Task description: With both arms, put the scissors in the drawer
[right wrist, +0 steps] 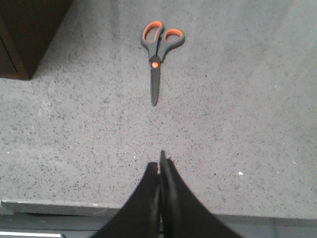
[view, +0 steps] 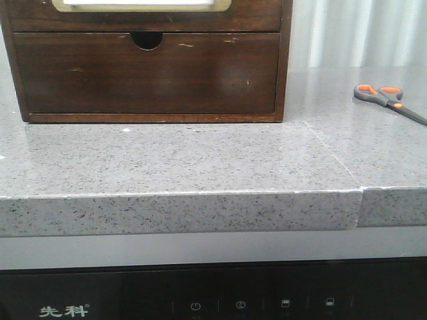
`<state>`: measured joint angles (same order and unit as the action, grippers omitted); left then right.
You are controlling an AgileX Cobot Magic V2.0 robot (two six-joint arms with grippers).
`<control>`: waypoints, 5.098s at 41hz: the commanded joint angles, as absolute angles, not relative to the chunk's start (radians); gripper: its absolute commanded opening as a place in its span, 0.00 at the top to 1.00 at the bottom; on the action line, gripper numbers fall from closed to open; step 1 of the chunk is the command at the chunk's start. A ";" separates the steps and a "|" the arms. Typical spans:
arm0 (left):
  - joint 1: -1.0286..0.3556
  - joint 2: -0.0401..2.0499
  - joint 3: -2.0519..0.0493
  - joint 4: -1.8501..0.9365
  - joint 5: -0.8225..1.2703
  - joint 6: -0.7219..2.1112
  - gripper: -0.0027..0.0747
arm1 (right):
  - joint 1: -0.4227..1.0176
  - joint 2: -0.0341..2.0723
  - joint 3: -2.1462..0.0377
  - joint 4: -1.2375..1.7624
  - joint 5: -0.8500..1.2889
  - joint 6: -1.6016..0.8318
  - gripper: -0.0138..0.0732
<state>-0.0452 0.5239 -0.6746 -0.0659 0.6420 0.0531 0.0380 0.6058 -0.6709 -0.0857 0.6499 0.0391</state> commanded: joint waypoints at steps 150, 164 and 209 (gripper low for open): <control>-0.043 0.885 -0.478 -1.861 0.950 0.941 0.82 | 0.039 0.641 -0.697 -0.158 0.593 0.029 0.17; -0.043 0.882 -0.466 -1.850 0.945 0.940 0.42 | 0.039 0.641 -0.697 -0.158 0.593 0.029 0.17; -0.043 0.576 -0.772 -0.478 0.926 0.235 0.30 | 0.039 0.641 -0.697 -0.158 0.593 0.029 0.17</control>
<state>-0.0414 0.5961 -0.6756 -0.6400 0.9547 0.3507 0.0380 0.6349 -0.6709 -0.1395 0.6520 0.0354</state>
